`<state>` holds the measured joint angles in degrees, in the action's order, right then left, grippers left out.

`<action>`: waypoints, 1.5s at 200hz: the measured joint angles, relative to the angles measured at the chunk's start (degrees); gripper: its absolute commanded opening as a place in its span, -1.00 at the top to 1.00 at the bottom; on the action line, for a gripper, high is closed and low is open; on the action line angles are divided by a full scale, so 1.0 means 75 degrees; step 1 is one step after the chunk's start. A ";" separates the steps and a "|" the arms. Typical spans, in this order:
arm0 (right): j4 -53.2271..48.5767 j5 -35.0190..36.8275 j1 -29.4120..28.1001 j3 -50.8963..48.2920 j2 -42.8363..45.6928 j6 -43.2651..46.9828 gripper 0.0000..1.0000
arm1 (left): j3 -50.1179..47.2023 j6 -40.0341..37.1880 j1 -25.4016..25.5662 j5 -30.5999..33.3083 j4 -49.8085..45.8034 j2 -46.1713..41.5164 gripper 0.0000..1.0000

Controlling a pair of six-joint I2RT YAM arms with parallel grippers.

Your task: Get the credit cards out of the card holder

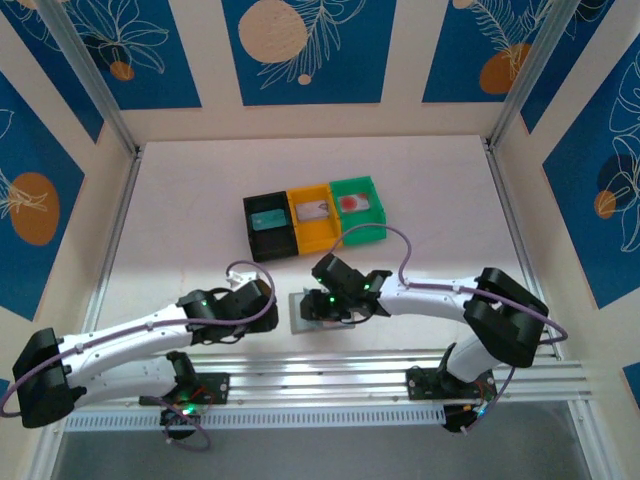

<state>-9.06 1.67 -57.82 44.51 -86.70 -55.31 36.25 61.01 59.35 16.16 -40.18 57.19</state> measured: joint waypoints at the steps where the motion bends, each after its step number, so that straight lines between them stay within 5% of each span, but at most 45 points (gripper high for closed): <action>1: 0.0000 -0.0006 -0.0003 0.0006 -0.0015 0.0000 0.32 | 0.0000 0.0000 0.0000 0.0000 0.0000 -0.0006 -0.26; 111: -0.0819 0.0551 0.0143 0.0434 0.0300 0.0309 0.32 | 0.0090 -0.0003 -0.0006 -0.0242 0.0093 0.0950 -0.28; 300: -0.0064 -0.0315 0.0764 -0.0061 -0.0280 0.0207 0.41 | 0.0758 -0.0061 -0.0015 -0.1367 0.1367 0.3520 -0.29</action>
<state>-9.54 -0.69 -52.10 44.05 -88.79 -53.76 41.93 60.55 59.24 5.91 -29.93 83.59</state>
